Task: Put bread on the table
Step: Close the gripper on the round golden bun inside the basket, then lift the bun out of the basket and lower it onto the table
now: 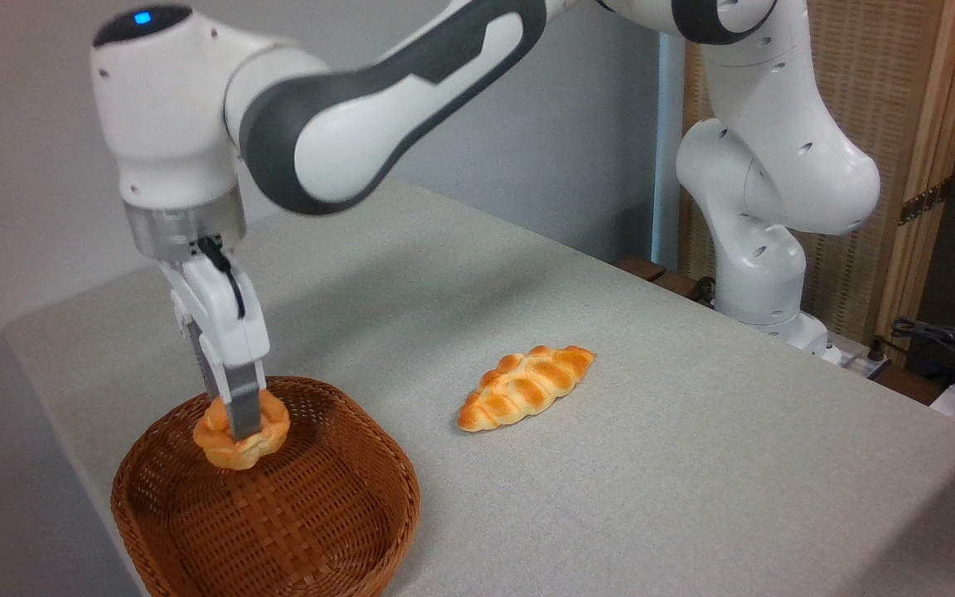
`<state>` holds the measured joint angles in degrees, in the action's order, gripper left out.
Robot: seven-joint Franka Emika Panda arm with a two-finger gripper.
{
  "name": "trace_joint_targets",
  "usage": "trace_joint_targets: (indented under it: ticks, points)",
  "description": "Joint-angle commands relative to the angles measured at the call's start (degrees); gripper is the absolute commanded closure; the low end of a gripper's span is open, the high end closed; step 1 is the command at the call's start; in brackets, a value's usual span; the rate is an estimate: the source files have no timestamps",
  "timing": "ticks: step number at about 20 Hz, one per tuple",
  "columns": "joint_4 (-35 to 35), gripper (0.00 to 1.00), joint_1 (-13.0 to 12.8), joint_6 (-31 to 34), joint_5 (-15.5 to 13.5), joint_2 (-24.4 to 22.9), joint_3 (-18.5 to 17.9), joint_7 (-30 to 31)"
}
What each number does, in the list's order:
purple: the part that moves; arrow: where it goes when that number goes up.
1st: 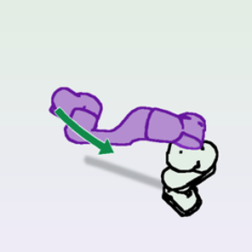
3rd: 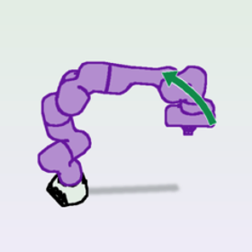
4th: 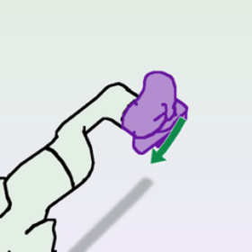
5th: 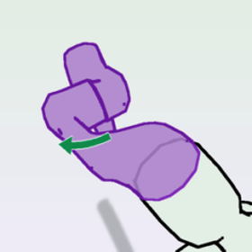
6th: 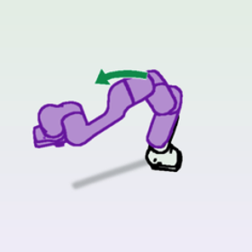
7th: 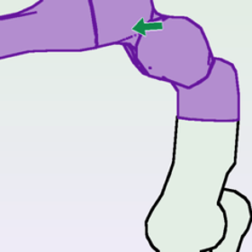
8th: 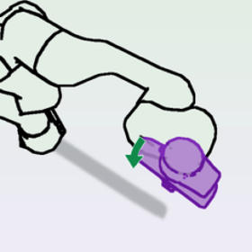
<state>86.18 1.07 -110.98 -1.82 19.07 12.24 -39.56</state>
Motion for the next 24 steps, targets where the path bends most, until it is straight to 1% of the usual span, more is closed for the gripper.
trace_joint_targets:
  ticks: [1,4,6,7,8,9,10,12,14,15,16,17,18,20,24]
  points:
    - [-4.88,0.59,0.78,8.04,0.23,-1.39,-0.81,-0.78]
    - [-4.19,0.59,0.78,11.9,-0.38,-6.48,-2.75,-0.95]
    - [-2.87,0.59,0.78,17.17,-0.56,-9.21,-2.66,-1.04]
    - [-1.73,0.58,0.52,18.15,-0.64,-10.09,-1.97,-0.78]
    - [0.54,0.58,-0.01,18.25,-0.64,-11.23,-1.18,-0.52]
    - [3.96,0.58,-0.36,18.25,-0.64,-13.16,0.22,-0.51]
    - [7.91,0.57,-0.71,18.08,-0.64,-15.27,0.85,-0.51]
    - [13.46,0.51,-3.07,17.9,-0.56,-18.09,1.03,-0.43]
    - [17.25,0.42,-5.18,17.02,-0.21,-18.98,1.03,-0.25]
    - [18.83,0.35,-6.59,16.76,0.06,-18.98,1.03,-0.16]
    - [20.15,0.24,-7.56,16.15,0.23,-18.98,1.03,-0.16]
    - [21.38,0.16,-7.92,14.58,0.23,-18.8,1.03,-0.16]
    - [22.44,0.13,-8.36,12.73,0.24,-18.72,1.11,-0.16]
    - [23.59,0.0,-8.8,10.09,0.24,-18.45,1.03,-0.16]
    - [23.94,0.0,-8.98,8.68,0.32,-17.31,1.12,-0.25]
